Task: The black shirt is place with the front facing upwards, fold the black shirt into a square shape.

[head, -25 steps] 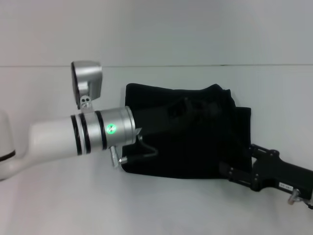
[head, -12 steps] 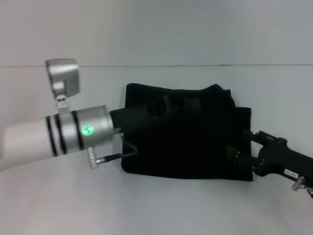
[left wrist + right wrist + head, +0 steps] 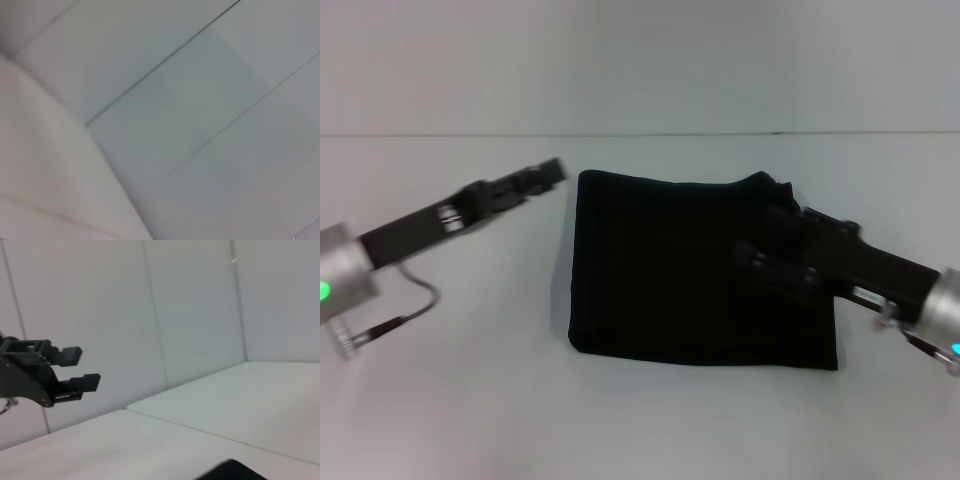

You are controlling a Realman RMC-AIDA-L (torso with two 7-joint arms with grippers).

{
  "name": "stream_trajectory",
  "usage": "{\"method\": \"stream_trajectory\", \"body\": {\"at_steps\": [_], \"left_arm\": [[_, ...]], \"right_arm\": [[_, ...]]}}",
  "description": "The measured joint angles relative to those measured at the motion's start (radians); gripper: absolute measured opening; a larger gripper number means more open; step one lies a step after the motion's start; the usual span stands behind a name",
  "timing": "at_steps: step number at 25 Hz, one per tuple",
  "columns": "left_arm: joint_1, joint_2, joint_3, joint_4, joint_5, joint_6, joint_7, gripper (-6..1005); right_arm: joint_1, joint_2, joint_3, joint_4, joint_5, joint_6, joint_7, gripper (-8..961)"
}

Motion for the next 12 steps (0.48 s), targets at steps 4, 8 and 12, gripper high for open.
{"method": "stream_trajectory", "body": {"at_steps": [4,8,12], "left_arm": [[0.06,0.011,-0.063,0.01,-0.009,0.077,0.186,500],[0.116,0.015,-0.072,0.036,-0.003,0.086,0.301,640],[0.155,0.012,-0.075,0.038,-0.008,0.085,0.403,729]], "right_arm": [[0.067,0.001,-0.034,0.038,-0.006,0.065,-0.014,777],[0.075,0.0,-0.1,0.045,-0.007,0.111,-0.015,777],[0.034,0.0,-0.134,0.045,-0.007,0.114,-0.016,777]]}}
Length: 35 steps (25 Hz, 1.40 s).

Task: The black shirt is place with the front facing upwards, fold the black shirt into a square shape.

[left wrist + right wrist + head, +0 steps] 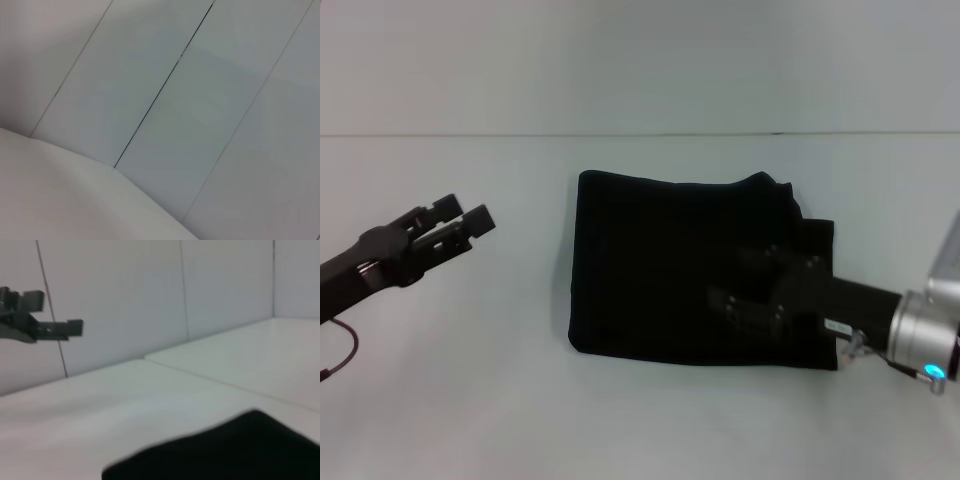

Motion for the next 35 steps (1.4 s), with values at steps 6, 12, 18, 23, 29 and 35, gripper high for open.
{"method": "stream_trajectory", "body": {"at_steps": [6,12,18,23,29,35], "left_arm": [[-0.002,-0.005,0.008,-0.007,0.011,-0.004,0.013,896],[-0.02,-0.006,0.012,-0.024,0.019,-0.021,0.011,963],[-0.037,0.001,0.015,-0.04,0.054,-0.057,-0.048,964],[-0.095,0.037,0.049,-0.025,0.17,-0.098,-0.302,964],[-0.212,0.107,0.077,-0.016,0.387,-0.132,-0.742,963],[-0.302,0.116,0.113,-0.024,0.534,-0.187,-0.956,962]], "right_arm": [[-0.079,-0.004,0.006,0.0,0.005,0.018,-0.012,776],[-0.114,-0.004,0.008,0.0,0.007,0.039,-0.012,777],[-0.118,-0.005,0.009,-0.003,0.007,0.032,-0.006,777],[-0.147,-0.009,0.009,-0.05,0.006,-0.067,-0.025,777],[-0.204,-0.01,-0.001,-0.101,0.0,-0.179,-0.1,777],[-0.24,-0.005,-0.002,-0.092,-0.001,-0.187,-0.156,776]]}}
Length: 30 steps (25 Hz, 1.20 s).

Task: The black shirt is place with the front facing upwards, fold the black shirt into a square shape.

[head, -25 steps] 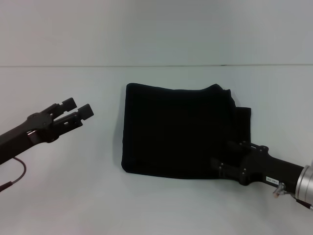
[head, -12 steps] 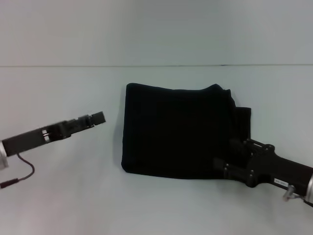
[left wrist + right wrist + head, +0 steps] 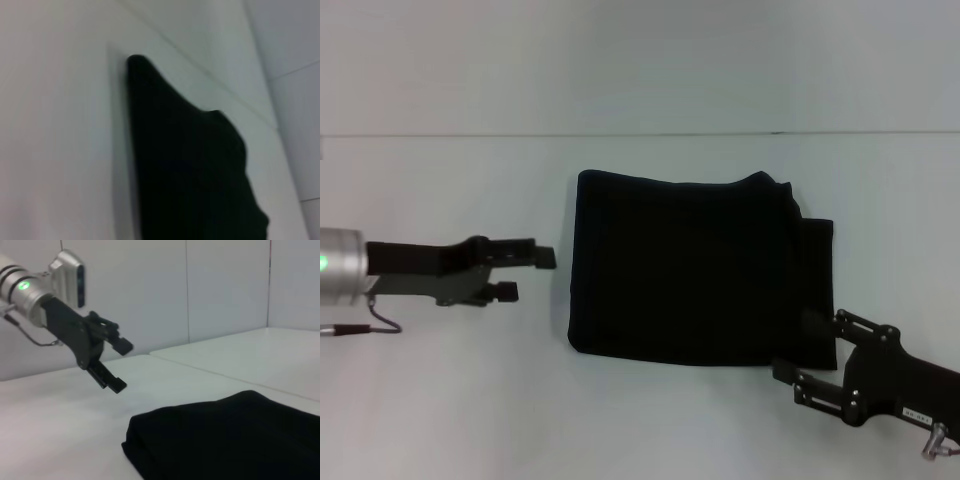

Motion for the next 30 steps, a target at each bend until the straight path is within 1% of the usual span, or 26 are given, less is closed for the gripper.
{"method": "stream_trajectory", "body": {"at_steps": [3,11,15,17,19,30], "left_arm": [[-0.023,-0.01,0.035,-0.008,0.02,-0.05,-0.035,960],[-0.042,-0.067,0.068,-0.01,0.025,-0.188,-0.058,956],[-0.053,-0.09,0.12,-0.013,0.027,-0.246,-0.06,953],[-0.059,-0.097,0.133,-0.021,0.028,-0.264,-0.061,952],[-0.066,-0.1,0.133,-0.03,0.028,-0.274,-0.061,951],[-0.103,-0.124,0.134,-0.042,0.029,-0.281,-0.056,945]], "right_arm": [[-0.007,0.002,0.001,0.008,0.0,0.001,-0.01,776],[-0.009,0.0,0.0,0.014,0.0,-0.001,-0.01,776],[-0.01,-0.001,0.0,0.015,-0.001,-0.002,-0.007,776],[-0.011,-0.001,0.0,0.02,-0.001,-0.003,-0.007,776],[-0.011,-0.001,0.0,0.024,-0.001,-0.004,-0.01,776],[-0.012,0.0,0.0,0.025,-0.007,-0.005,-0.011,777]]}}
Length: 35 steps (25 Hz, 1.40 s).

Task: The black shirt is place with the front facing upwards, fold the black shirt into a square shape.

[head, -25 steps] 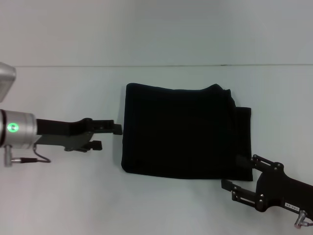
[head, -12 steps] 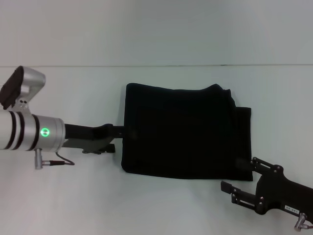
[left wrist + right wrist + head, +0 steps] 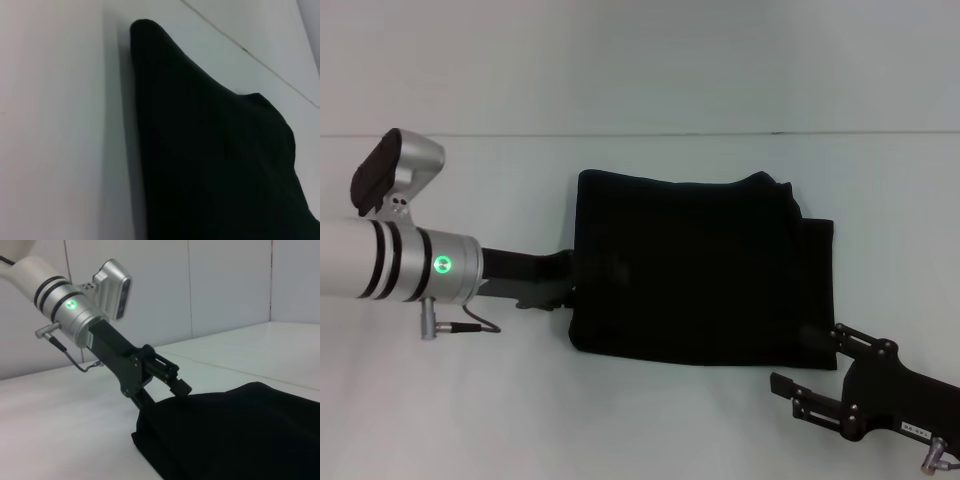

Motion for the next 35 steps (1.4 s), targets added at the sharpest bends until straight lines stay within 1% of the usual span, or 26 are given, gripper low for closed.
{"method": "stream_trajectory", "body": {"at_steps": [3,8,10,14,19,28,33,35], "left_arm": [[-0.006,-0.004,0.001,-0.003,0.0,-0.019,0.001,943],[-0.003,-0.017,0.001,0.0,0.0,-0.053,0.025,940],[-0.002,-0.021,0.001,0.001,0.002,-0.057,0.043,877],[-0.003,-0.021,0.001,0.0,0.005,-0.062,0.043,751],[-0.001,-0.015,0.001,-0.002,0.003,-0.059,0.038,520],[0.012,-0.014,-0.009,0.004,-0.014,-0.034,0.054,281],[0.035,-0.014,-0.011,0.005,-0.064,-0.007,0.083,62],[0.049,-0.012,-0.012,0.006,-0.086,0.002,0.091,42]], "right_arm": [[0.001,0.0,0.0,0.0,-0.002,0.0,0.0,777],[0.002,0.0,0.0,0.0,-0.002,0.0,0.004,776],[0.001,0.0,0.0,0.0,-0.002,0.0,0.005,776],[0.002,0.0,0.0,0.0,-0.002,0.0,0.007,777],[0.005,0.0,0.0,0.0,-0.002,0.0,0.008,777],[0.011,0.0,0.006,0.0,-0.001,0.002,0.008,776],[0.015,0.002,0.008,-0.001,0.004,0.002,0.007,776],[0.017,0.002,0.009,-0.003,0.006,0.002,0.008,776]]}}
